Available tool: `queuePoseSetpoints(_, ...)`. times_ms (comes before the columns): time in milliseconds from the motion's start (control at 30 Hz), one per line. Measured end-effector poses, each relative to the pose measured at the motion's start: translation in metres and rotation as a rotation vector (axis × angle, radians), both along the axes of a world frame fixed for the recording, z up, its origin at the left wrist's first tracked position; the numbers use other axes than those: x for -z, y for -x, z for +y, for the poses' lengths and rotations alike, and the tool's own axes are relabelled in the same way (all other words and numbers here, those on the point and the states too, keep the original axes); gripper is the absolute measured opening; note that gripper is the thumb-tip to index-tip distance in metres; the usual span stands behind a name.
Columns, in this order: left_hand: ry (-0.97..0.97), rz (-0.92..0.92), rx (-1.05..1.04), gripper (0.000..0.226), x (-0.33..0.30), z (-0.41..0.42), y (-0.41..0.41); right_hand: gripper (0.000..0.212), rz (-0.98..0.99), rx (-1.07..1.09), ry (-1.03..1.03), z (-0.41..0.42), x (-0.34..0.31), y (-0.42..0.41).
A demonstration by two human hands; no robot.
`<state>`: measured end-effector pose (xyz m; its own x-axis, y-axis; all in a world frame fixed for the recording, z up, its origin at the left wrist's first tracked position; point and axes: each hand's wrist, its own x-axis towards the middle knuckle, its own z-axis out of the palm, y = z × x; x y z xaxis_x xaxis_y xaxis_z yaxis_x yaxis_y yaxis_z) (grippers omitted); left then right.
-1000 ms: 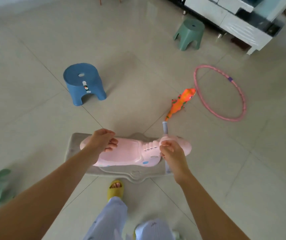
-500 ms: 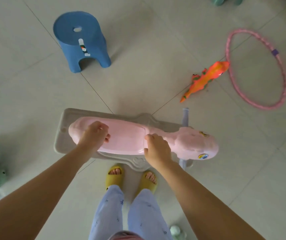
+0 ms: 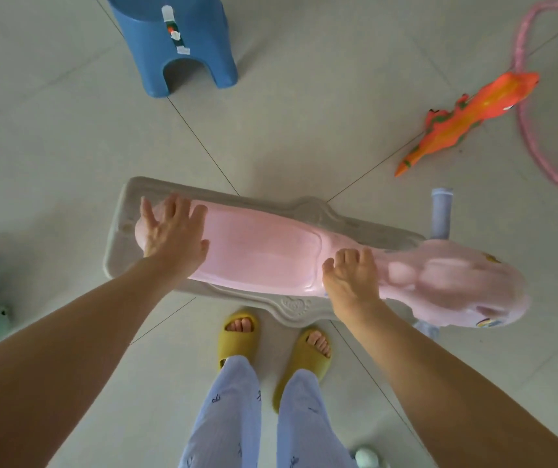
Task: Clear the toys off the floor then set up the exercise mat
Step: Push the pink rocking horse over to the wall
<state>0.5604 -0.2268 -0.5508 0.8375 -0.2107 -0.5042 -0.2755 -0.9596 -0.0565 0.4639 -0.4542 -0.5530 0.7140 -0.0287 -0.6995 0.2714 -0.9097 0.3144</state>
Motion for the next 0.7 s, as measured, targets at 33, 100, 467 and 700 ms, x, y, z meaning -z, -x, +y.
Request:
queuePoseSetpoints(33, 0.013, 0.002, -0.032, 0.051, 0.003, 0.004, -0.001, 0.051, 0.010, -0.015, -0.001, -0.001, 0.002, 0.003)
queuePoseSetpoints(100, 0.098, -0.001, -0.080, 0.053, 0.009, 0.014, -0.001, 0.043, 0.000, -0.011, -0.003, -0.004, 0.007, 0.008)
queuePoseSetpoints(467, 0.301, 0.035, -0.460, 0.078, 0.000, 0.028, 0.002, 0.029, 0.009, 0.062, -0.009, -0.018, 0.000, 0.008)
queuePoseSetpoints(700, 0.323, -0.024, -0.454, 0.076, -0.077, 0.018, -0.003, 0.027, -0.008, 0.025, 0.015, -0.029, -0.067, 0.008)
